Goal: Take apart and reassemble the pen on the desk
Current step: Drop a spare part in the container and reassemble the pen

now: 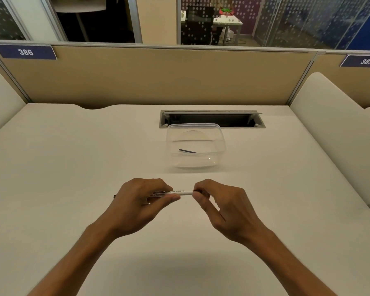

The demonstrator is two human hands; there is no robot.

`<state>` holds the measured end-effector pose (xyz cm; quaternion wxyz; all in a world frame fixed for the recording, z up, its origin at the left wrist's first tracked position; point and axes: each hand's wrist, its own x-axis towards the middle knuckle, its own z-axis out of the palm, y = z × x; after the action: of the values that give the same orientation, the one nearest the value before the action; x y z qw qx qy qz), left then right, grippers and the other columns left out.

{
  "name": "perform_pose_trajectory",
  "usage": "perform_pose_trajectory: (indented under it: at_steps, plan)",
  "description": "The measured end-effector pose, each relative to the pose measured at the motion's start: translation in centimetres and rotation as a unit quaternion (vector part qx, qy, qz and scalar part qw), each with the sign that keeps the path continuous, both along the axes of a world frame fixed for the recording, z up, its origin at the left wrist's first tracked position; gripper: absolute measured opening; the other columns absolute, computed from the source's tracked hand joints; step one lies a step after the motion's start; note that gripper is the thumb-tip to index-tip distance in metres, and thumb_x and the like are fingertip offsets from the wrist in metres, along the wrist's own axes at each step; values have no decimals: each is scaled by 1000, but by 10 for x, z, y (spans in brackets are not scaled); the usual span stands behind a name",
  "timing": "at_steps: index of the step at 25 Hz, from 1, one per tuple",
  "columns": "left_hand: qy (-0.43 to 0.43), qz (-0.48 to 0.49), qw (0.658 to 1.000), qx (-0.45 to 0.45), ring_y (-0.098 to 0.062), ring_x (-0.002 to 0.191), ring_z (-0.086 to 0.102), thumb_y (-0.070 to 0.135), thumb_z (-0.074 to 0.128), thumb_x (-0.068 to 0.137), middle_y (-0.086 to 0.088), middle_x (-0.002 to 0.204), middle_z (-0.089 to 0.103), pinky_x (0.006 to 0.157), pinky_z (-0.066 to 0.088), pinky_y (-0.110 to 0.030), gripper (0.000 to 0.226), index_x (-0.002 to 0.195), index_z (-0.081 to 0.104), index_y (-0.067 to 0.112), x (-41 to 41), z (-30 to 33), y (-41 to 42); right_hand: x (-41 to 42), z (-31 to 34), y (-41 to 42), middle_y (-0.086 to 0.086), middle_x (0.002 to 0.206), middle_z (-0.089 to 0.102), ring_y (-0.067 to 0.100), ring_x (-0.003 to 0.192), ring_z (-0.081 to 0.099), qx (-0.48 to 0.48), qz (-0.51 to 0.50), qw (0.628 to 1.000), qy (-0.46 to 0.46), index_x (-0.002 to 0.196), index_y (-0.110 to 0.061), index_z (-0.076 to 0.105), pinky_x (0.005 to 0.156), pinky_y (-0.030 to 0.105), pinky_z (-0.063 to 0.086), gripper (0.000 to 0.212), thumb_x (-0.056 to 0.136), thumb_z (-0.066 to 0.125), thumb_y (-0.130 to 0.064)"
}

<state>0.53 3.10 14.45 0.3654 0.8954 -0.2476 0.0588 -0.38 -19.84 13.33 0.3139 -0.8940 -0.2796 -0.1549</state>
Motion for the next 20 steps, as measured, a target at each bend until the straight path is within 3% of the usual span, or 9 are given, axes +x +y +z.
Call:
perform_pose_trajectory:
  at_steps: [2, 6, 13, 16, 20]
  plan:
    - [10, -7, 1000, -2, -5, 53, 50, 53, 57, 87, 23, 60, 55, 48, 34, -21, 27, 79, 67, 30, 1, 0, 2, 0, -1, -2, -9, 78, 59, 5, 60, 37, -37, 14, 998, -40, 94, -19, 59, 50, 20, 33, 20, 100, 44, -31]
    - [33, -29, 999, -3, -6, 53, 53, 53, 60, 86, 22, 62, 58, 50, 32, -14, 27, 78, 70, 29, 1, -2, 5, 1, -6, -3, -3, 77, 59, 13, 59, 46, -71, 36, 993, -83, 94, -16, 59, 48, 24, 33, 27, 102, 38, -32]
    - [41, -40, 998, -14, -8, 51, 47, 54, 60, 86, 18, 60, 56, 45, 34, -29, 27, 78, 70, 30, 1, -1, 1, 5, -5, -8, 0, 70, 58, 19, 53, 45, -108, 56, 983, -136, 89, -13, 58, 44, 28, 33, 34, 104, 34, -30]
    - [25, -36, 999, -18, -8, 51, 42, 53, 59, 86, 15, 57, 49, 45, 37, -40, 27, 79, 70, 29, 1, 2, -2, 4, -5, -7, 0, 66, 56, 18, 51, 42, -78, 58, 991, -94, 85, -9, 60, 44, 28, 34, 36, 103, 36, -28]
    - [-45, -48, 997, 24, -6, 51, 39, 49, 56, 89, 13, 57, 44, 44, 34, -31, 27, 80, 71, 28, 3, 7, -2, 2, -5, -3, -10, 59, 44, 15, 48, 37, -1, 55, 998, 38, 83, -14, 51, 46, 30, 35, 28, 102, 37, -29]
